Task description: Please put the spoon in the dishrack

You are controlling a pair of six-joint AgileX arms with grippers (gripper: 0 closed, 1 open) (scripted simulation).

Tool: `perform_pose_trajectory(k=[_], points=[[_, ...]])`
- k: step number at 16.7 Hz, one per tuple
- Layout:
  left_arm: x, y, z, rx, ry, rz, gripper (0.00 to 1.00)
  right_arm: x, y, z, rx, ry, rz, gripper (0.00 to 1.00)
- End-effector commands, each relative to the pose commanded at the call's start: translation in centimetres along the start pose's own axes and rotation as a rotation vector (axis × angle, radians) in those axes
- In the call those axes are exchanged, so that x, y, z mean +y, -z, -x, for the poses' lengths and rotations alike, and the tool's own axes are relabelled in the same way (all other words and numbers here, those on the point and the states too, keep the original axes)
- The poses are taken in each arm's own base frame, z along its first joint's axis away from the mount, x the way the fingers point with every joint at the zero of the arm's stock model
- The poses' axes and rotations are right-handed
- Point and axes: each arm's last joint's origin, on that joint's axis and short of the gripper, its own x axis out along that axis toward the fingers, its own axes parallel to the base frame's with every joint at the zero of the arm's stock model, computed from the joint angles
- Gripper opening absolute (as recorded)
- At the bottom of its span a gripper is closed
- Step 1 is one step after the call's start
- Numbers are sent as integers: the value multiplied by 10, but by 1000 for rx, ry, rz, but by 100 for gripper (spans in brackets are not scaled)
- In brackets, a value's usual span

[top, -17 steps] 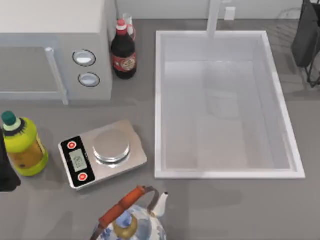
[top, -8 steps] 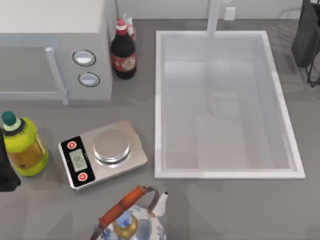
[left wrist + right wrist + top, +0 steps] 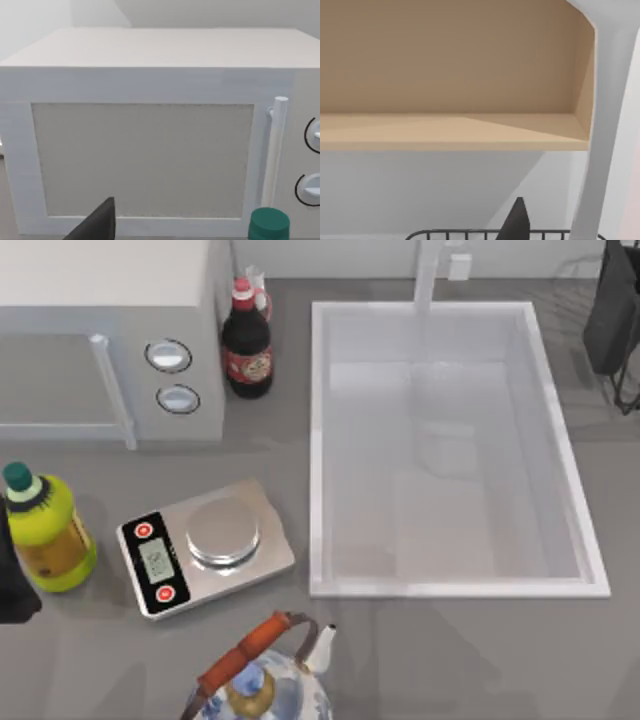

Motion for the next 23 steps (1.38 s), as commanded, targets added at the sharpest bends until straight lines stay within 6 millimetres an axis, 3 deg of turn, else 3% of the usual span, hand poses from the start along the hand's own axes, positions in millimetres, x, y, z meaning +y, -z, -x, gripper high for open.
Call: perform_pose_trajectory(k=[3, 6, 11, 14, 19, 23], points=[[0, 0, 0, 0, 0, 0, 100, -15, 29, -48, 1, -1, 2, 0], [0, 0, 0, 0, 0, 0, 100, -20, 74, -99, -9, 2, 11, 0], [0, 0, 0, 0, 0, 0, 100, -3, 154, -155, -21, 9, 15, 0], [0, 0, 0, 0, 0, 0, 100, 8, 182, -166, -7, 11, 7, 0], [0, 0, 0, 0, 0, 0, 100, 10, 186, -167, -5, 11, 6, 0], [0, 0, 0, 0, 0, 0, 100, 10, 186, -167, -5, 11, 6, 30]])
